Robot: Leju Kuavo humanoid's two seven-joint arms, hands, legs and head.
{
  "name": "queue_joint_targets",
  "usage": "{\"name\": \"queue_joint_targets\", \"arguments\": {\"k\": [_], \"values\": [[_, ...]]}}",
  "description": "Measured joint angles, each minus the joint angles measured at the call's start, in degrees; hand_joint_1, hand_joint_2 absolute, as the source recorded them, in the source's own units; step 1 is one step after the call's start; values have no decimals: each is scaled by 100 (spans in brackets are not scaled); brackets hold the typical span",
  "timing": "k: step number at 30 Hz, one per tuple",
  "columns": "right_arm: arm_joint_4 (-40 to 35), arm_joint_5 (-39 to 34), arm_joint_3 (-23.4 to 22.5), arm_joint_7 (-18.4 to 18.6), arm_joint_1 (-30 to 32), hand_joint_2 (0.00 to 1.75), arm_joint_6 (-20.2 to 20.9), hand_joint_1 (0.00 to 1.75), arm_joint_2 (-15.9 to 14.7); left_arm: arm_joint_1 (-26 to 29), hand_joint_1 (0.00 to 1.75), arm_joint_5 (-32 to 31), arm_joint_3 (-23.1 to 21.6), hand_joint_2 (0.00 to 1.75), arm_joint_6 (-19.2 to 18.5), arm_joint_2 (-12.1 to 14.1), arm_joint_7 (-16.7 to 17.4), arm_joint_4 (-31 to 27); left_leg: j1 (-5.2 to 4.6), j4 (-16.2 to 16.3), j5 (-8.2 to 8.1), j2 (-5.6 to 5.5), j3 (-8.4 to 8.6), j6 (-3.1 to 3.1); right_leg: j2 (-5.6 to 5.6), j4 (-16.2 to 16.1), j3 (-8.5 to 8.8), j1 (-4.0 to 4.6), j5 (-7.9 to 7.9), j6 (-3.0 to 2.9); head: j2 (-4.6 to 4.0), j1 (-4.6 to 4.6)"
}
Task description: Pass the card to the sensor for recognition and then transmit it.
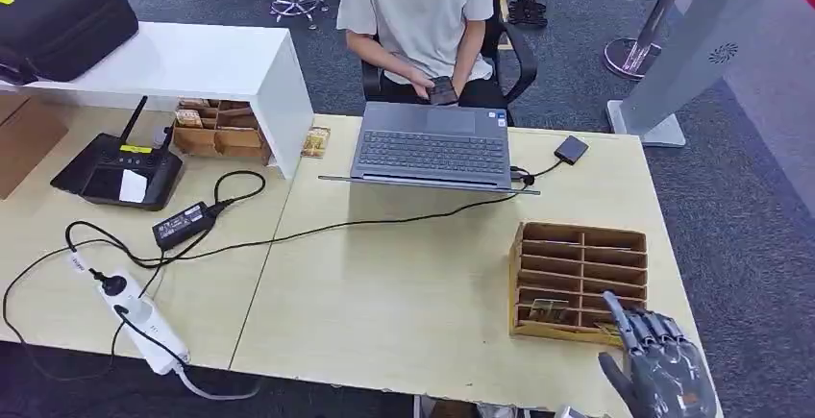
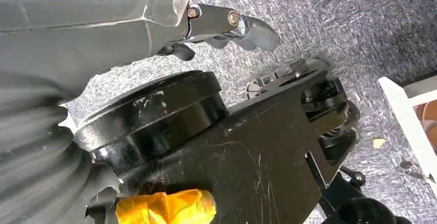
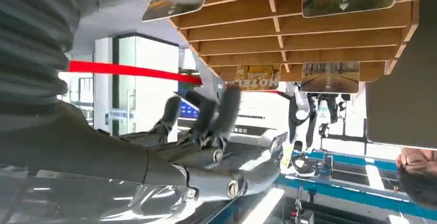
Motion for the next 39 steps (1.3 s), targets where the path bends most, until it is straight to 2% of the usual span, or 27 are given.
{"name": "queue_joint_targets", "arguments": {"k": [10, 17, 27, 30, 39], "values": [[175, 94, 155, 240, -105, 175, 0, 0, -50, -4, 0, -24, 0, 175, -2, 0, 11, 0, 0, 0, 0, 1, 1, 0, 1, 0, 1, 0, 0, 0, 0, 0], [643, 109, 6, -98, -367, 175, 0, 0, -26, -9, 0, -103, 0, 175, -33, 0, 35, 0, -1, 0, 0, 0, 1, 0, 0, 0, 1, -1, 0, 0, 0, 0], [850, 129, -111, -153, -470, 175, 0, 0, 22, -10, 0, -103, 0, 175, -39, 0, 35, 0, -1, 0, 0, 0, 1, 0, 0, 0, 0, -1, 0, 0, 2, -2], [1036, 173, -356, -354, -580, 175, 0, 0, 118, -10, 0, -120, 0, 175, -44, 0, 39, 0, -1, 0, 0, 0, 1, 0, 0, 0, 0, 0, 0, 0, 0, 0], [1167, 212, -621, -525, -629, 175, 0, 0, 273, -10, 0, -153, 0, 175, -46, 0, 46, 0, -1, 0, 0, 0, 1, 0, 0, 0, 1, -1, 0, 0, 0, 0]]}}
